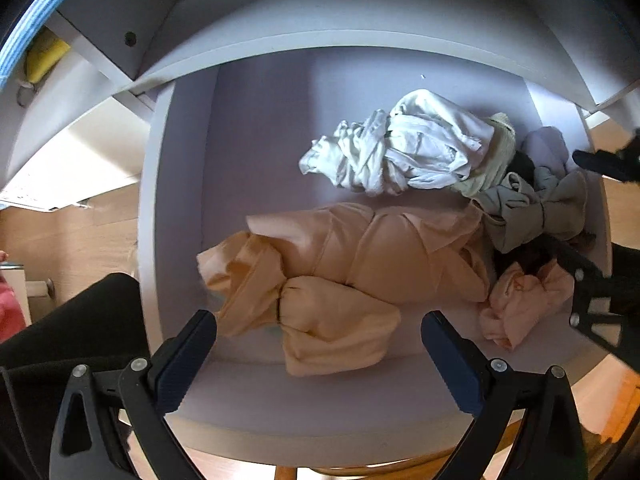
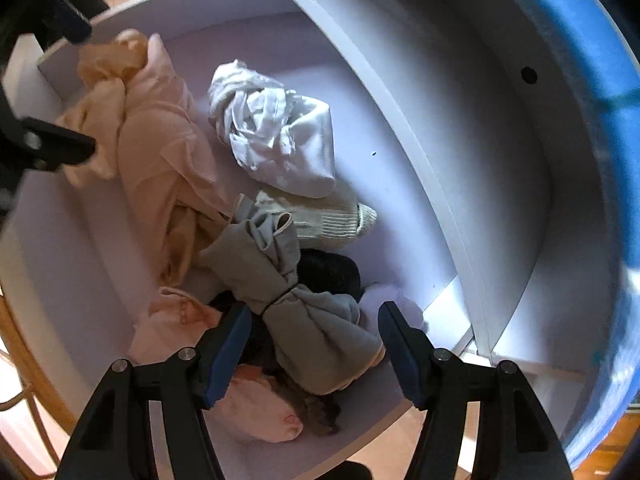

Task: Organize soft objects
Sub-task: 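Move the right tool over the grey knotted cloth bundle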

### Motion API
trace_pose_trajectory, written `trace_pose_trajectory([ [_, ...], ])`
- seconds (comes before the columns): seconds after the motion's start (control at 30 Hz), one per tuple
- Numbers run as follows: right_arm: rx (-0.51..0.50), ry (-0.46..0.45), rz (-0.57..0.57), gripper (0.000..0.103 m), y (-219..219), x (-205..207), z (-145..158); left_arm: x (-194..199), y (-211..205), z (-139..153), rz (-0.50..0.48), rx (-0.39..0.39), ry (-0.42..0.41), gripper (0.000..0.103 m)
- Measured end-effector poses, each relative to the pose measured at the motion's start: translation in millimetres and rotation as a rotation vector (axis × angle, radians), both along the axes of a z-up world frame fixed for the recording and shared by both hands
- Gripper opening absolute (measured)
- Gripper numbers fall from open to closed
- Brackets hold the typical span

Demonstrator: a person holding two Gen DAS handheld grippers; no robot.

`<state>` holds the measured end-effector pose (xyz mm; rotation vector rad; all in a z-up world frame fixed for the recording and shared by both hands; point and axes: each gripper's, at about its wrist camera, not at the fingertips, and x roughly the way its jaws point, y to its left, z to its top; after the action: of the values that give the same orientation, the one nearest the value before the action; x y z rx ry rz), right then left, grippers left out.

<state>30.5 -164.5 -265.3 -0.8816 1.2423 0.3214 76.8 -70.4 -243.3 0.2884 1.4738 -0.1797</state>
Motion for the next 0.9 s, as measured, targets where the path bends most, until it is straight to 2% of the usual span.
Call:
trace_pose_trajectory([
  [0.23,-0.03,0.003,0.058,0.066,9,5,-15,1,12,-5,0.033,0.003,0.003,0.103],
  [0.9,-0.008,0.058,0.007,0.066,3,11,-32,1,4,-8,0.005,0.008,0.002,0.103],
])
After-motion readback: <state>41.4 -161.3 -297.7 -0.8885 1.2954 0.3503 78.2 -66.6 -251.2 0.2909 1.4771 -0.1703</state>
